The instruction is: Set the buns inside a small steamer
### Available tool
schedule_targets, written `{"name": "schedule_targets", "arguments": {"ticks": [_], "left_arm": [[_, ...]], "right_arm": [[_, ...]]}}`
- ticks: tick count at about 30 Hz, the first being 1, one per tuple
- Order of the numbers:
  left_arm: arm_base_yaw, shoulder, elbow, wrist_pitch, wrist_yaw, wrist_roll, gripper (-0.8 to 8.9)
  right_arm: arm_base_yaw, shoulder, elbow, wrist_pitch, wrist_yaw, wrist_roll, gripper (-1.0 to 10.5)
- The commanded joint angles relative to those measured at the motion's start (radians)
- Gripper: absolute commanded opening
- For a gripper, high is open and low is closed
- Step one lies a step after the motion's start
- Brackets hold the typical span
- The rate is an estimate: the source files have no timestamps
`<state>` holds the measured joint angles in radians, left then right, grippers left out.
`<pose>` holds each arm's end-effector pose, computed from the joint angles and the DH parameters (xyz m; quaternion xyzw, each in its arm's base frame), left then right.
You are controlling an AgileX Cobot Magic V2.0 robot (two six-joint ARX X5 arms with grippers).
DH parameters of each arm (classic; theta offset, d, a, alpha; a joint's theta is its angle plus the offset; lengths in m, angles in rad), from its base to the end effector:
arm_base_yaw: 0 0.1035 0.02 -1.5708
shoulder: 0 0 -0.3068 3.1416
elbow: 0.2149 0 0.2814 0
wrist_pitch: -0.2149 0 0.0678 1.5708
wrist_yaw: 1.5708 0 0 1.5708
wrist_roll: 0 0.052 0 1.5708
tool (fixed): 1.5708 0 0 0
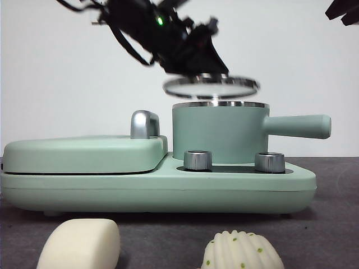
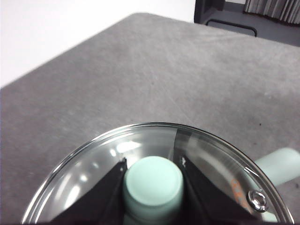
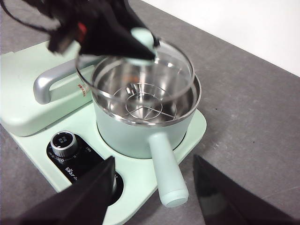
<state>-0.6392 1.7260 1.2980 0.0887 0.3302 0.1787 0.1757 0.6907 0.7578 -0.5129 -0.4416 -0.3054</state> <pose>0.3533 -0.2836 0.3082 0.1037 0.1252 -0.4723 0.8663 0.1511 0.0494 0.3278 -0.1124 0.1715 0.3261 0.9228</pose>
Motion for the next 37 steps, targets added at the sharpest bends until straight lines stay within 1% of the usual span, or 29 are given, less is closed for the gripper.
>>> {"name": "schedule_targets", "arguments": {"ticks": [1,4,6,9,13,17,20,24,26,33,35,37], "left_arm": [[-0.005,-0.064,0.019,-0.032,0.003,-0.009,0.1],[0.0,-0.13,0.019,-0.156,0.002,-0.015,0.11],[0.001,-0.176,0.019,-0.248,0.002,-0.016,0.11],[0.002,-0.251,0.019,-0.381,-0.001,-0.014,0.12],[0.002,-0.334,0.019,-0.514,-0.071,-0.013,0.13],[0.012,-0.394,0.018,-0.609,-0.084,-0.014,0.14],[0.018,-0.433,0.003,-0.643,-0.122,-0.013,0.14],[0.025,-0.506,-0.066,-0.644,-0.183,-0.024,0.14],[0.038,-0.54,-0.104,-0.644,-0.19,-0.04,0.14],[0.105,-0.692,-0.253,-0.649,-0.227,-0.087,0.14],[0.125,-0.727,-0.279,-0.653,-0.243,-0.088,0.14],[0.15,-0.76,-0.291,-0.676,-0.253,-0.09,0.14]], "right_arm": [[0.002,0.007,0.016,0.006,0.0,0.017,2.6],[0.003,0.007,0.016,0.002,-0.005,0.021,2.6],[0.012,0.007,0.016,-0.002,-0.013,0.036,2.6],[0.045,0.007,0.016,-0.02,-0.037,0.037,2.7],[0.123,0.007,0.016,-0.045,-0.036,0.037,2.7],[0.225,0.008,0.016,-0.051,-0.027,0.037,2.7],[0.304,0.018,0.016,-0.05,-0.015,0.037,2.7],[0.43,0.06,0.016,-0.047,0.042,0.037,2.7],[0.483,0.09,0.016,-0.035,0.06,0.037,2.7],[0.686,0.251,0.016,0.089,0.09,0.047,2.7],[0.733,0.299,0.016,0.123,0.123,0.064,2.8],[0.785,0.359,0.016,0.145,0.161,0.07,3.3]]}}
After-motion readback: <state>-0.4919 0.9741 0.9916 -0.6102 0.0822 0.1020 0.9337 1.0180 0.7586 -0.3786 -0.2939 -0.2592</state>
